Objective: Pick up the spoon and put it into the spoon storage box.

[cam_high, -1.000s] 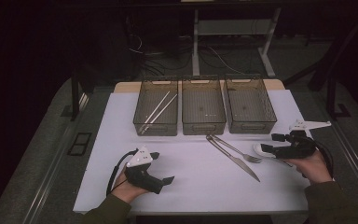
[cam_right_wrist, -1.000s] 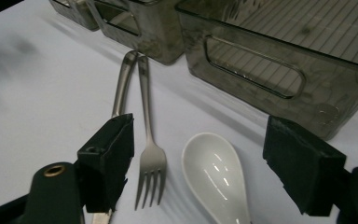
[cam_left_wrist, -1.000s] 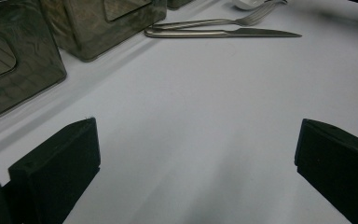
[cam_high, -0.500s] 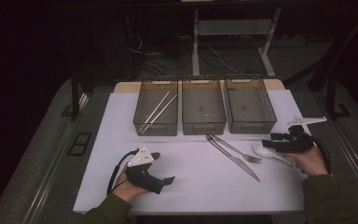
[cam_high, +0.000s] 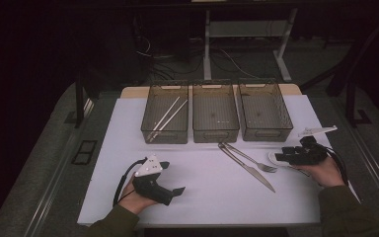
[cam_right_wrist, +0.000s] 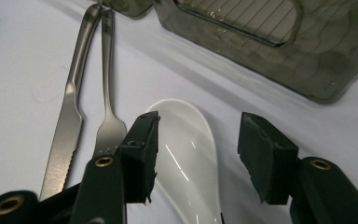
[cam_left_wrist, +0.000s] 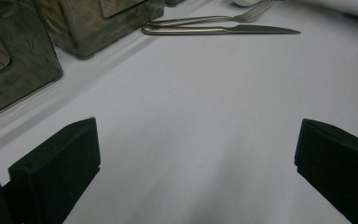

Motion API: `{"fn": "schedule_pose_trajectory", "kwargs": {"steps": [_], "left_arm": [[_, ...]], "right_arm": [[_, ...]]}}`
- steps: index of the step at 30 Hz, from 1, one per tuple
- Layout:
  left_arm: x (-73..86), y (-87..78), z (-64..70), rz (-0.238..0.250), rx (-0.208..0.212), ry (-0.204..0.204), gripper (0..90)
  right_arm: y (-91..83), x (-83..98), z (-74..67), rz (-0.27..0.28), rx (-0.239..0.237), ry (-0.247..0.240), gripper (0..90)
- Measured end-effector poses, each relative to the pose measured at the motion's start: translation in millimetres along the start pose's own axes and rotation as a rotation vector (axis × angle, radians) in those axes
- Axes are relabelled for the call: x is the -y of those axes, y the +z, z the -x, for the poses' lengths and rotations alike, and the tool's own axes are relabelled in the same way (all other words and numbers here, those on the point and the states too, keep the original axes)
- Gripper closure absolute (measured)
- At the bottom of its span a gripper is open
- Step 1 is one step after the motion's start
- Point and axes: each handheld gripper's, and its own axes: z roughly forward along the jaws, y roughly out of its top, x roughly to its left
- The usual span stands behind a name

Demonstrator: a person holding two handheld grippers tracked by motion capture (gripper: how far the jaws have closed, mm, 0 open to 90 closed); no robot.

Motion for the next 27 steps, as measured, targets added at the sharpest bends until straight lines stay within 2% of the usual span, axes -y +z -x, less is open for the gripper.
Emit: {"fn": "schedule_pose_trajectory", "kwargs": {"steps": [10,14,27], "left_arm": [[0.3,0.5,0.0,-0.004,0.003,0.002,0.0],[0.3,0.5,0.0,-0.004,0.004,0.002,0.0],[0.7,0.6,0.1,0.000,0.003,-0.004,0.0]], "right_arm": [[6.6,1.0,-4.6,-0.044,-0.004,-0.021,53.9],[8.9,1.6,-6.8,-0.062,-0.003,-0.043,55.4],[9.8,2.1,-18.5,-0.110,0.006,-0.156,67.9]]}}
